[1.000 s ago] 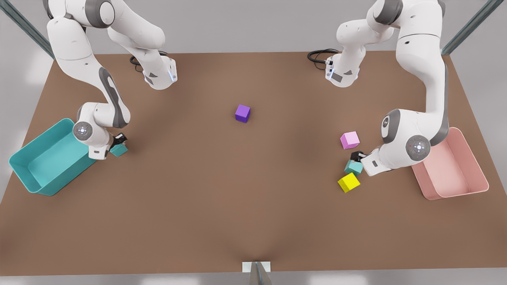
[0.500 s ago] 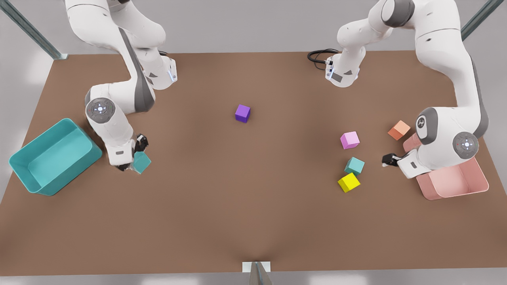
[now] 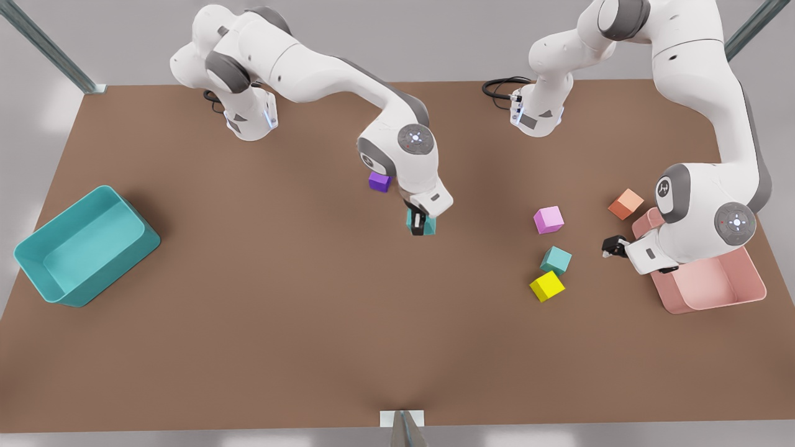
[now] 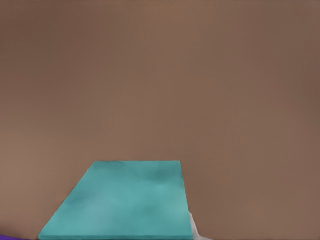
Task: Stack the two blue cubes on top of each other
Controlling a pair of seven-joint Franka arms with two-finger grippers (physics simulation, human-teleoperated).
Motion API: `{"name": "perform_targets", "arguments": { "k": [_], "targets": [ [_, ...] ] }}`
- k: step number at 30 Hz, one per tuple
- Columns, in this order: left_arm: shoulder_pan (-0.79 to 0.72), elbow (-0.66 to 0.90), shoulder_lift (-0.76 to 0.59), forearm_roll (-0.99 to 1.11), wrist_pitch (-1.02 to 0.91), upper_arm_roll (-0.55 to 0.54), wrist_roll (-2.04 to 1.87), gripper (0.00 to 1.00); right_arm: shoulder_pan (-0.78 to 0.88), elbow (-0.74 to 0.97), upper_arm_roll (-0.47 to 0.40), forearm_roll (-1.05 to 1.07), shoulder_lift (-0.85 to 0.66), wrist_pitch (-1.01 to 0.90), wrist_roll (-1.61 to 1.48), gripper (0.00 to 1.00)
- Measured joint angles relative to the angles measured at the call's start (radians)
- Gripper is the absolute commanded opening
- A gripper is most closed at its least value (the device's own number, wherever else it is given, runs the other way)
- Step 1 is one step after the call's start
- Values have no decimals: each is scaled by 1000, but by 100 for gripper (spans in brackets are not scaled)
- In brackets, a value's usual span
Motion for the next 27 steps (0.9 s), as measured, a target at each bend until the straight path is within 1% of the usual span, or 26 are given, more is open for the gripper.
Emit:
{"name": "perform_targets", "arguments": {
  "k": [3, 6, 9, 10, 11, 12, 13, 14, 16, 19, 21, 23, 24, 25, 27],
  "targets": [
    [0, 0, 0, 0, -2, 1, 9, 100, 34, 27, -38, 3, 127, 136, 55, 33],
    [-1, 0, 1, 0, -2, 1, 17, 100, 89, 92, -110, 7, 262, 270, 103, 33],
    [0, 0, 1, 0, -3, 1, 24, 100, 100, 114, -128, 13, 325, 381, 143, 32],
    [0, 0, 1, 0, -3, 1, 26, 100, 100, 116, -129, 14, 331, 409, 154, 39],
    [0, 0, 1, 0, -3, 1, 27, 100, 99, 117, -130, 13, 334, 432, 167, 57],
    [0, 0, 2, 0, -3, 1, 29, 100, 98, 117, -130, 9, 335, 451, 180, 66],
    [0, 0, 2, 0, -3, 1, 31, 100, 96, 117, -130, 4, 336, 468, 195, 71],
    [0, 0, 2, 0, -3, 1, 32, 100, 94, 118, -131, -1, 337, 482, 211, 80],
    [1, 0, 4, 0, -3, 1, 35, 100, 92, 117, -131, -9, 339, 504, 240, 83],
    [0, 1, 7, 0, -2, 1, 39, 100, 86, 115, -133, -15, 363, 543, 278, 83],
    [0, 1, 7, 0, -1, 1, 41, 100, 84, 107, -130, -14, 325, 551, 300, 83],
    [-2, 1, 8, 0, 1, 1, 43, 100, 83, 101, -123, 7, 212, 504, 320, 84],
    [-3, 1, 5, 0, 1, 1, 44, 100, 78, 99, -110, 20, 152, 465, 329, 87],
    [-5, 1, 2, 0, 0, 0, 44, 100, 60, 99, -92, 30, 88, 412, 338, 100],
    [-16, 5, -1, 0, -1, -4, 41, 100, -10, 97, -77, 42, -33, 265, 356, 100]
  ]
}}
